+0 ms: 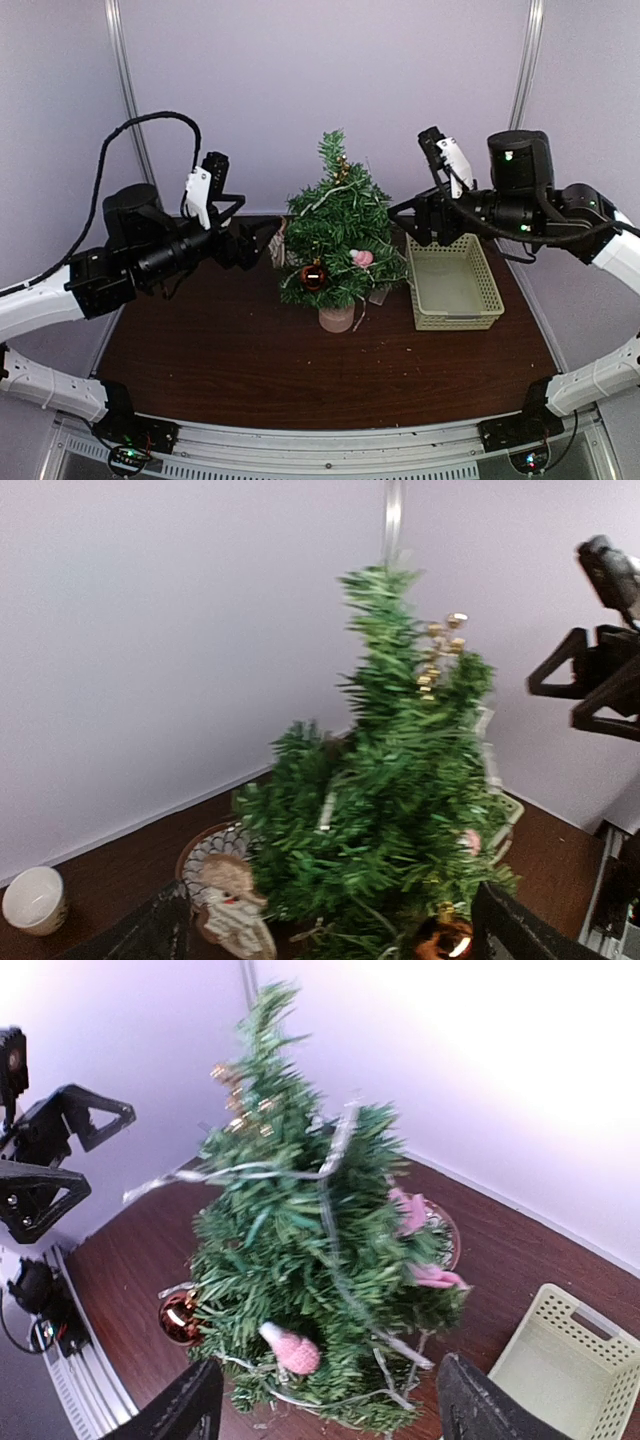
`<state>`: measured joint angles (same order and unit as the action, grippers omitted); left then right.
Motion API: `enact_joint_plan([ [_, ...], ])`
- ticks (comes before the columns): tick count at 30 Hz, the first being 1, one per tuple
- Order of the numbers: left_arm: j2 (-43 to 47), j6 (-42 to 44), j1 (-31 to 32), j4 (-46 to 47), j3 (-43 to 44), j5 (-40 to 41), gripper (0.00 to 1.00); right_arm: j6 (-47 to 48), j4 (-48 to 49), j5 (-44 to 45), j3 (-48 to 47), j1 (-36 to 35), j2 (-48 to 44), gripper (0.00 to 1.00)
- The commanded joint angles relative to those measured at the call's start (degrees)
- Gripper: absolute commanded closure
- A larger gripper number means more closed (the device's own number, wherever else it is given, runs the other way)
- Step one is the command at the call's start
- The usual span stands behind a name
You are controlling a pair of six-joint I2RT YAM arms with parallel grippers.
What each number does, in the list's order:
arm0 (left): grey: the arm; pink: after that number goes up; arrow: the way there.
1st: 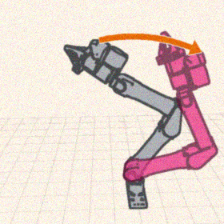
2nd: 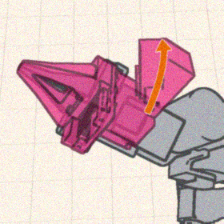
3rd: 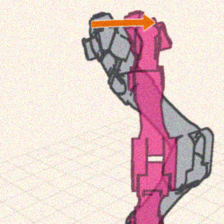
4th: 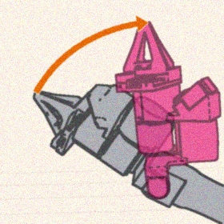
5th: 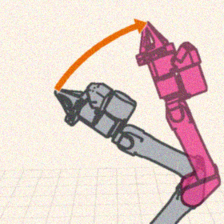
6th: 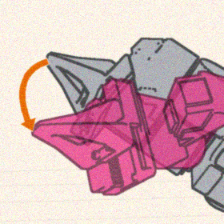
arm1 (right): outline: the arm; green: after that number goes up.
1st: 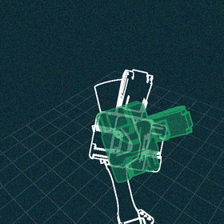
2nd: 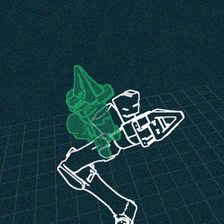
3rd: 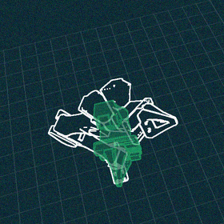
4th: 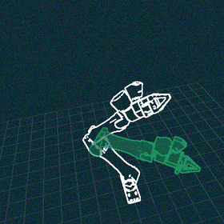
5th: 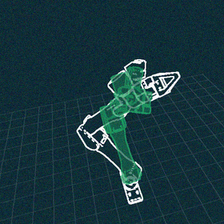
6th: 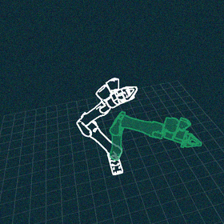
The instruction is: Decorate the small christmas tree
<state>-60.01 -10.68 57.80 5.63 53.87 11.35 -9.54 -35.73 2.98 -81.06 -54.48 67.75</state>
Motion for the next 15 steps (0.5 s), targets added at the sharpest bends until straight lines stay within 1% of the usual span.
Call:
enact_joint_plan([
  [1, 1.6, -7.6, -9.1, -17.3, 6.2, 0.1, 0.02, -0.3, 1.4, -4.2, 2.9, 8.7, -4.3, 0.2],
  [4, 1.9, -10.8, -16.5, -22.6, 7.5, -3.1, 0.02, -2.2, 3.8, -10.8, 6.6, 17.7, -6.8, 0.13],
  [6, 1.3, -12.4, -21.0, -26.2, 8.2, -4.7, 0.03, -3.0, 5.2, -14.1, 9.0, 23.4, -7.9, 0.05],
  [9, -1.1, -15.5, -29.6, -31.6, 8.5, -9.2, 0.02, -4.1, 7.0, -19.2, 12.8, 31.3, -8.4, 0.01],
  [12, -4.1, -17.6, -37.0, -33.0, 6.7, -15.9, 0.02, -5.3, 9.9, -22.9, 18.8, 37.4, -8.9, 0.01],
  [13, -5.1, -18.1, -38.5, -33.4, 6.1, -15.7, 0.02, -5.8, 11.0, -23.8, 20.7, 39.0, -9.0, 0.0],
  [15, -7.4, -18.4, -39.7, -34.6, 5.4, -12.6, 0.02, -6.9, 13.5, -25.0, 25.1, 41.9, -9.3, 0.0],
])
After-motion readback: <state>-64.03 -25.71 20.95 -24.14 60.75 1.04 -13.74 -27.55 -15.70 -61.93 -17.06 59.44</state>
